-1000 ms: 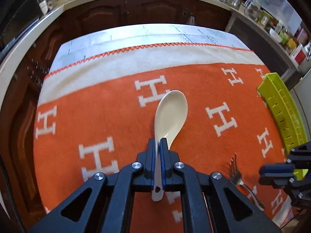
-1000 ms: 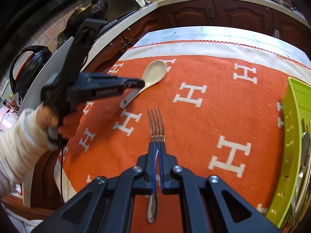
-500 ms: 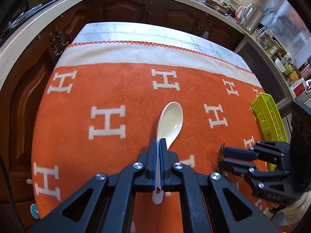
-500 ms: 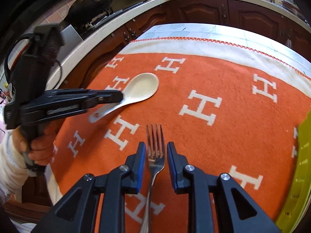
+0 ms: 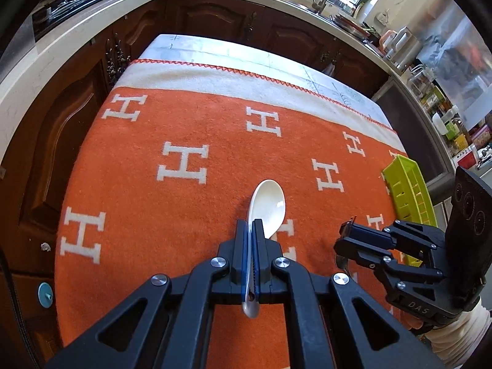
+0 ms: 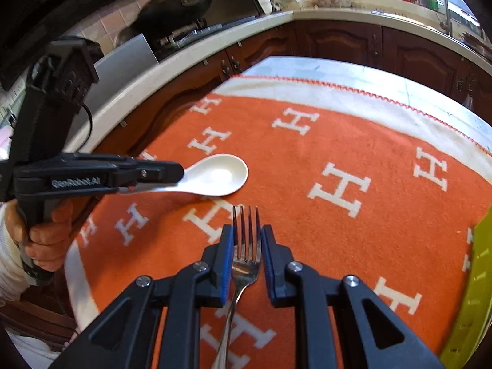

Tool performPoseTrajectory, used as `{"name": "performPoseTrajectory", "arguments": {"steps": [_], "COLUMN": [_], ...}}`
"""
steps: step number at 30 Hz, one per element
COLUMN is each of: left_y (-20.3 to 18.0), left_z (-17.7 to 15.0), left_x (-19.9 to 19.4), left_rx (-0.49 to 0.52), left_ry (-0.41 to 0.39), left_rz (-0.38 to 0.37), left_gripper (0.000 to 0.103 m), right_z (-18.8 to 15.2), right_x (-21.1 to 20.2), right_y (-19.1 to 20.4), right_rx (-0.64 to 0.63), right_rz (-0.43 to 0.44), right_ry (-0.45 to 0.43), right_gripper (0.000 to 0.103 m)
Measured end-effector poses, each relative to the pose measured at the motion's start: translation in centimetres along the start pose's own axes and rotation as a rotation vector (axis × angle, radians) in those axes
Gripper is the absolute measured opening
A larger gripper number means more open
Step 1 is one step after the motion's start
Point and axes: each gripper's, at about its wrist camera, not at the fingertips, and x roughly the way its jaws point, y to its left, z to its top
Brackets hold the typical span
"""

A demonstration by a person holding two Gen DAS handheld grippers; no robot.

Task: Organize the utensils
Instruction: 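Carry the ceramic spoon and fork into the green tray and release both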

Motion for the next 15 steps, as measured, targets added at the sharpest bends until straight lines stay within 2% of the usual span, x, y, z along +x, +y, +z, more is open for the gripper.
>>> {"name": "performPoseTrajectory", "arguments": {"steps": [5, 6, 7, 9, 11, 15], "left_y": [-0.9, -1.1, -1.3, -2.1, -3.2, -5.7], "left_z": [-0.4, -0.4, -0.5, -0.8, -1.0, -1.3], "left_x": [-1.4, -1.6, -1.9, -2.7, -3.5, -4.8], "left_rx": [-0.006, -0.01, -0.013, -0.009, -0.004, 0.013], "left_ry": [-0.023, -0.022, -0.024, -0.038, -0.048, -0.068], "left_rz": [-0.016, -0.025, -0.034, -0.044, -0.06, -0.067], "left_gripper": [0.001, 0.001, 0.001, 0.001, 0.001, 0.001], "right_z": [-0.7, -0.8, -0.9, -1.3, -2.0, -3.1], "right_x": [-3.0, -3.5, -4.1, -5.1, -6.5, -9.1], "right_y": [0.1, 0.2, 0.1, -0.3, -0.5, -1.2], "right_rx": [0.036, 0.041, 0.054, 0.087, 0.091, 0.143], "right_rz": [0.034, 0.035, 0.041, 0.066, 0.039, 0.044], "right_ry": [-0.069, -0.079, -0.084, -0.109, -0.136, -0.177], "right_gripper": [0.015, 0.003, 0.001, 0.001, 0.001, 0.001]}}
